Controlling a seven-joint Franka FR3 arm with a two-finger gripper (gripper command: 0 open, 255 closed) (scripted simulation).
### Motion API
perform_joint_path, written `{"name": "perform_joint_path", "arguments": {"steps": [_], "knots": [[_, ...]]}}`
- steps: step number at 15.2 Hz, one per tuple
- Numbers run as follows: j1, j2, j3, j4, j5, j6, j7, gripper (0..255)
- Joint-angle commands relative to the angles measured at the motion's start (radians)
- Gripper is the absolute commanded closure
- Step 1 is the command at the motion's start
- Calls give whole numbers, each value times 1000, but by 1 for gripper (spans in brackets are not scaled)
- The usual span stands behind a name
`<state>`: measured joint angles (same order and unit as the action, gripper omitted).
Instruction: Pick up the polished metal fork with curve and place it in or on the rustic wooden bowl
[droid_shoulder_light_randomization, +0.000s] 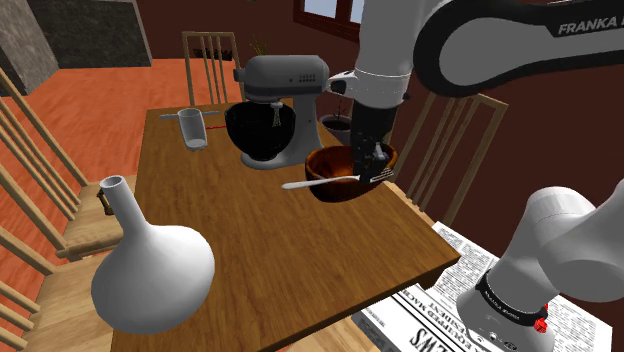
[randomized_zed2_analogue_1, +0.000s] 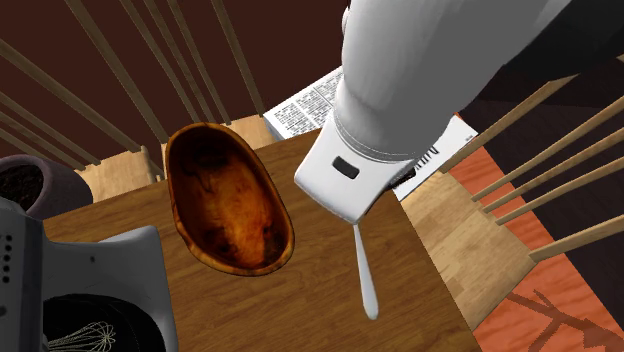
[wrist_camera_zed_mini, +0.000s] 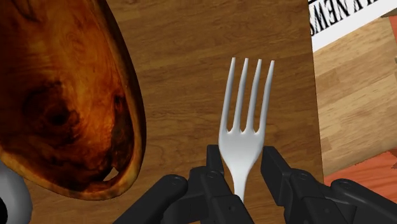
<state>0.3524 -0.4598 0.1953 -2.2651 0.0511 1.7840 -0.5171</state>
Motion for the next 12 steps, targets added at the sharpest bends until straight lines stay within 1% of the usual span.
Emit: {"name": "perform_joint_path", "arguments": {"steps": [1, 3, 8, 12], "knots": [[-1, -2, -2, 27, -1, -29, -1, 255], [-1, -1, -3, 54, -2, -56, -1, 255], [-50, 42, -87, 87, -47, -46, -115, 255], [-88, 94, -150, 134, -77, -39, -204, 255]]}}
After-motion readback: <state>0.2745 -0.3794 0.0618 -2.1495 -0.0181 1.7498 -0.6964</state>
